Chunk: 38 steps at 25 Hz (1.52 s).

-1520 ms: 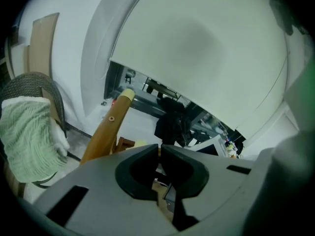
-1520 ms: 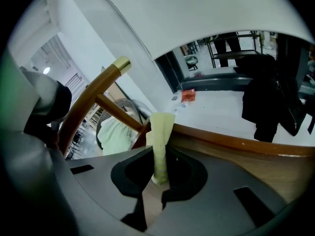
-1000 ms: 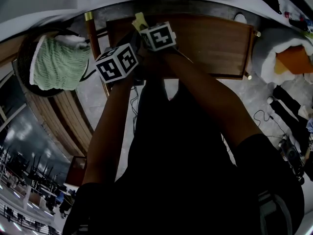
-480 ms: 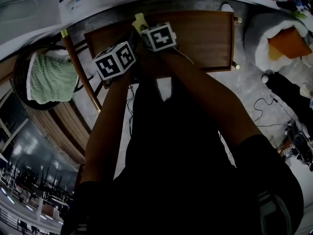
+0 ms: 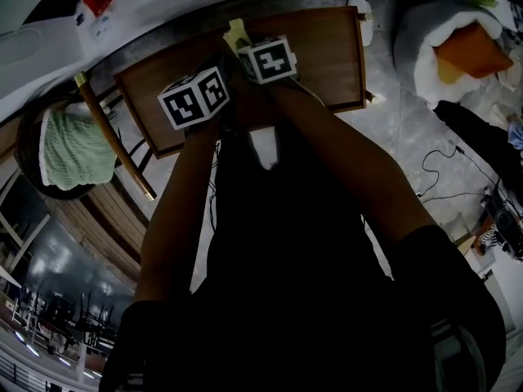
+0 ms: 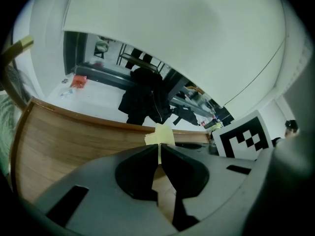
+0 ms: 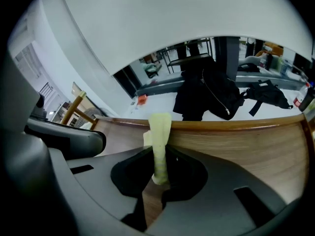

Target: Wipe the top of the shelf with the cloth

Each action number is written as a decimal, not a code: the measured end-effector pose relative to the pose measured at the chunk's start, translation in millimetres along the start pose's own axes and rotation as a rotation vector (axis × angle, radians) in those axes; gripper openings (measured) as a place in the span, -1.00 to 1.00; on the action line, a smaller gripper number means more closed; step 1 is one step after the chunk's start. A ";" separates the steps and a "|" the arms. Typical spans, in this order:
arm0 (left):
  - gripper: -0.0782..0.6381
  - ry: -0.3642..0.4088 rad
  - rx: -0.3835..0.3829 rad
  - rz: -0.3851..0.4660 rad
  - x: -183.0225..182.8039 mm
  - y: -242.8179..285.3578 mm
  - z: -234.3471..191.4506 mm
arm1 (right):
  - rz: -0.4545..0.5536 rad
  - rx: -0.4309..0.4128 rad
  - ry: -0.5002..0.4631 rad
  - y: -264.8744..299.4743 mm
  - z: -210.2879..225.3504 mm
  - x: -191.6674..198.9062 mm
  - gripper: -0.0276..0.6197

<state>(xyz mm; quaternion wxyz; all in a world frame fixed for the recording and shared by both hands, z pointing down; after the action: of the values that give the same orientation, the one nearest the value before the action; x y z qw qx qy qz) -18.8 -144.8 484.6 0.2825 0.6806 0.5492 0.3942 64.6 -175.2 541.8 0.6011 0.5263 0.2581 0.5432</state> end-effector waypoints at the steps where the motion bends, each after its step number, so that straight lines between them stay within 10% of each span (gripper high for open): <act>1: -0.75 0.007 0.007 -0.005 -0.6 4.8 5.8 | 0.003 0.000 0.008 -3.3 7.0 1.0 -0.76; 25: -0.75 0.126 0.122 -0.051 -7.6 100.8 158.9 | 0.063 0.147 0.219 -91.1 187.6 43.7 -0.76; 38: -0.75 0.148 0.088 -0.043 1.3 57.3 140.0 | 0.047 0.361 0.354 -115.2 212.6 54.3 -0.76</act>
<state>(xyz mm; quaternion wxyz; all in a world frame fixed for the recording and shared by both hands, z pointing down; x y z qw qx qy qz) 129.9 -150.3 457.6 0.2195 0.6496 0.5996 0.4127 311.1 -183.4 517.3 0.4300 0.5278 0.4399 0.5858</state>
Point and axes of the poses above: the fingertips, and each gripper's own axes: y forward along the fingers, z to its right, x out of its underside, the point moved 4 cm from there along -y, backward along the fingers, and after that the axes turned 13 degrees about -z, right-handed, at the moved point
